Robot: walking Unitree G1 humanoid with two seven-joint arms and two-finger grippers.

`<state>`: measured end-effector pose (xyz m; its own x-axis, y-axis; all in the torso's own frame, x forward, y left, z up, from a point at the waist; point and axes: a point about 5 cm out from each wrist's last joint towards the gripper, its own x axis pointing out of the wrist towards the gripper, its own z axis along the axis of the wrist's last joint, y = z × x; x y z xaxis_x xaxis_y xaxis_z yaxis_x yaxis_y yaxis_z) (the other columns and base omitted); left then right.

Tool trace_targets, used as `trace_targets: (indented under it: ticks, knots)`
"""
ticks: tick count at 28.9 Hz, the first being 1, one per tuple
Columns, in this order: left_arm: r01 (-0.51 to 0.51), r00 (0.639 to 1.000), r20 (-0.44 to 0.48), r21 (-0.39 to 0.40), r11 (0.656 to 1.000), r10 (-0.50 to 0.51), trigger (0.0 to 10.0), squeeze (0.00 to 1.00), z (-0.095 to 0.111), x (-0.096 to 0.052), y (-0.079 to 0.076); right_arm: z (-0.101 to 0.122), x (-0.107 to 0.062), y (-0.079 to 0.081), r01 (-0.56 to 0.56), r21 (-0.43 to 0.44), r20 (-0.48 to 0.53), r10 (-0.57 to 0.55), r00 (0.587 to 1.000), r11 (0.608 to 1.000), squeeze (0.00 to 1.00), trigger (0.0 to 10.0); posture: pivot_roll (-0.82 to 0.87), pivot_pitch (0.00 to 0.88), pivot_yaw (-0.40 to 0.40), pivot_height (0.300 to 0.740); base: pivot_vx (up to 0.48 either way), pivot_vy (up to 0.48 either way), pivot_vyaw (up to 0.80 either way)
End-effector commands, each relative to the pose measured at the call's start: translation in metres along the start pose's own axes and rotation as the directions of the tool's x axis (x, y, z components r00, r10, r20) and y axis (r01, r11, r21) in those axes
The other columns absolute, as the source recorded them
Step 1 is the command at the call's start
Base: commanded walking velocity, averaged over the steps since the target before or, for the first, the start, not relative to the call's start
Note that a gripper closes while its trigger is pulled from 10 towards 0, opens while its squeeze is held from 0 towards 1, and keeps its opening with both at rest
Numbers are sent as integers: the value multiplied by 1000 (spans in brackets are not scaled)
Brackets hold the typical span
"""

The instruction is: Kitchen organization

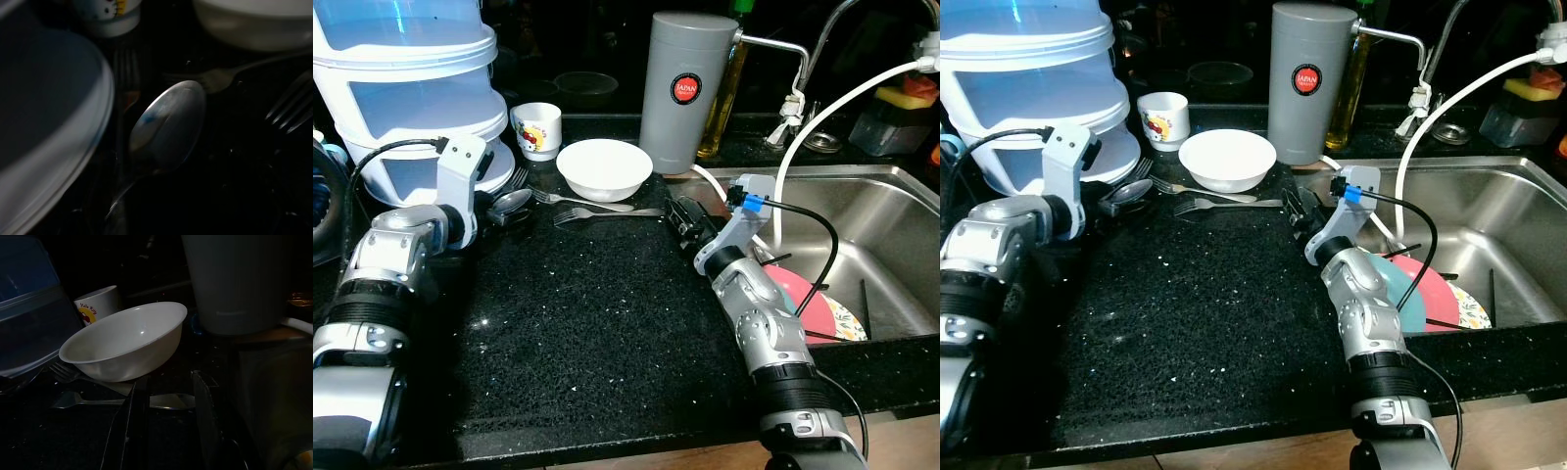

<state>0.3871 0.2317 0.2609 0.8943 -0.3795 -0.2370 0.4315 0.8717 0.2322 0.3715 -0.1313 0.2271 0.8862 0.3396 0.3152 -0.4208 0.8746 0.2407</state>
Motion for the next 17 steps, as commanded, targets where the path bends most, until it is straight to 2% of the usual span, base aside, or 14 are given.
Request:
trace_targets:
  ticks: [1, 2, 10, 14, 17]
  knots:
    - [-24, 999, -40, 33, 999, 25, 10000, 0, -9, -2, 4, 0, 0, -2, 3, 6, -4, -3, 1000, 1000, 0, 10000, 61, 126, -15, 740, 0, 0, 0]
    - [-64, 997, -42, 55, 996, 66, 10000, 0, -11, -2, 7, 0, 1, -2, 4, 5, -5, -4, 1000, 1000, 0, 10000, 61, 126, -15, 740, 0, 0, 0]
    - [-59, 997, -48, 55, 997, 62, 10000, 0, -21, 3, 3, 0, 0, -3, 6, 4, -6, -6, 1000, 1000, 0, 10000, 58, 126, -13, 740, 0, 0, 0]
    - [-34, 996, -84, 26, 999, 36, 10000, 0, -31, 6, -1, 0, 0, -3, 6, 4, -7, -6, 1000, 1000, 0, 10000, 57, 125, -13, 740, 0, 0, 0]
    - [20, 992, -122, -74, 997, -29, 10000, 0, -40, 9, -8, 0, 0, -3, 7, 2, -7, -7, 1000, 1000, 0, 10000, 56, 125, -12, 740, 0, 0, 0]
